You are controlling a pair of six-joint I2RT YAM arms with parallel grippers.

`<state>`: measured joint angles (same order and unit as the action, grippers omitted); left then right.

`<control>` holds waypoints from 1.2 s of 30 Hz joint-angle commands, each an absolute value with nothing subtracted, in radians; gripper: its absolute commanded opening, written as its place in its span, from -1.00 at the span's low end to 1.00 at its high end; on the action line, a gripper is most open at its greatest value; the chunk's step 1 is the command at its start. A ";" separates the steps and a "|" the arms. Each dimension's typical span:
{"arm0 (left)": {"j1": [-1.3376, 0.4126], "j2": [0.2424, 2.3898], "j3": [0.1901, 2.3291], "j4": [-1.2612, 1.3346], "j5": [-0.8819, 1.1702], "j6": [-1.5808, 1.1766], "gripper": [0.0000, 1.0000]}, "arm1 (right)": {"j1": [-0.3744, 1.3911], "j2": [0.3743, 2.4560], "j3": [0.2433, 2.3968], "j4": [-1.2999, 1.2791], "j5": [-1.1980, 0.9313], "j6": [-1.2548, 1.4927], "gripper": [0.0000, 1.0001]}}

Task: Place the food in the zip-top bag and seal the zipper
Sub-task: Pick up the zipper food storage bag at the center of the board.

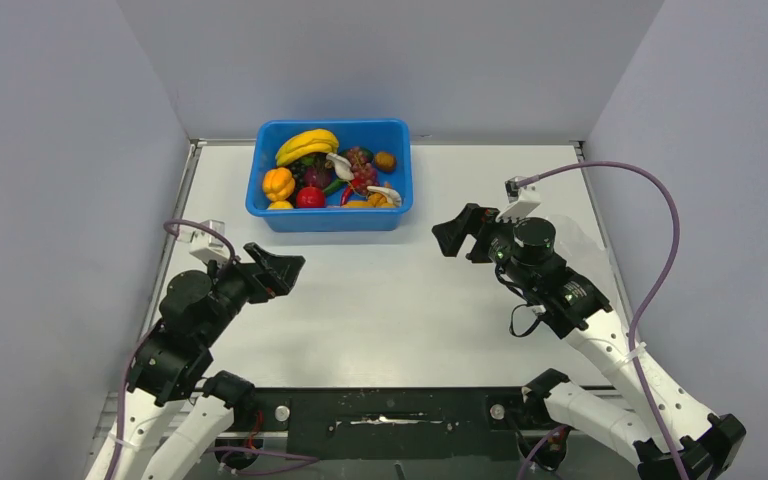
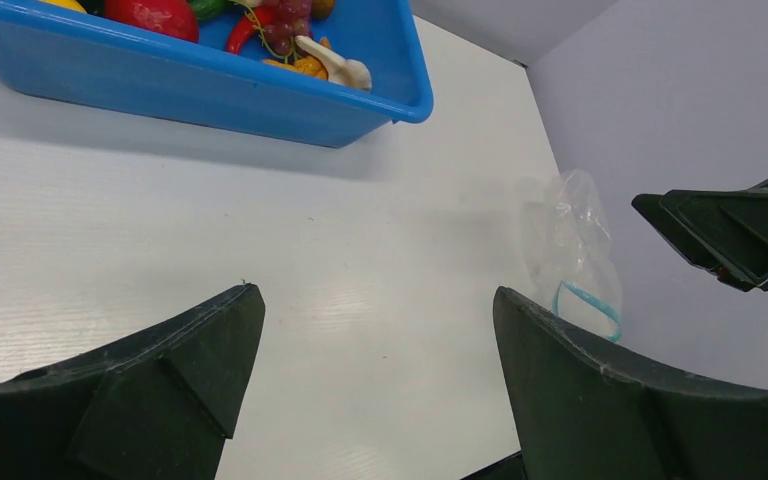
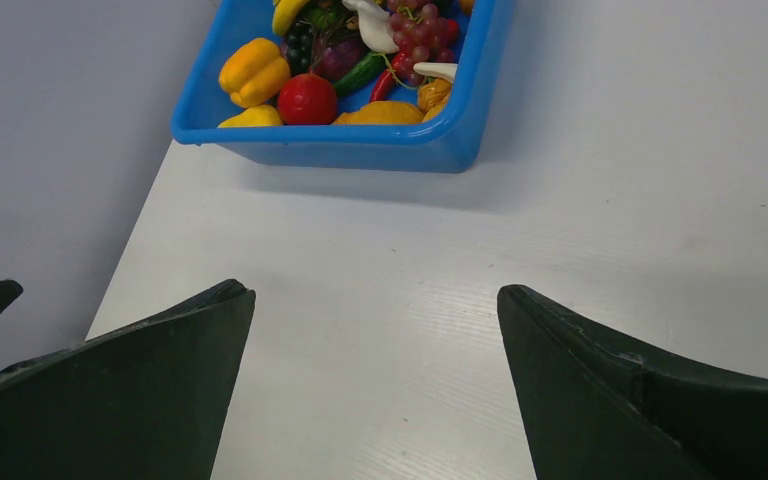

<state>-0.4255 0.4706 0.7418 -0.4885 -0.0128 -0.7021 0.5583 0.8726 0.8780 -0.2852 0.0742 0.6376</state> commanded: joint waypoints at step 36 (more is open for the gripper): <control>-0.420 0.297 0.614 -0.380 -0.092 -0.602 0.71 | 0.348 0.875 0.866 -1.030 0.696 1.497 0.19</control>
<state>-0.4236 0.3340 0.6182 -0.4625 -0.0761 -0.6357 0.4217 0.8841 0.9085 -1.0126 0.6590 1.4246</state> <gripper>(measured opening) 0.857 0.595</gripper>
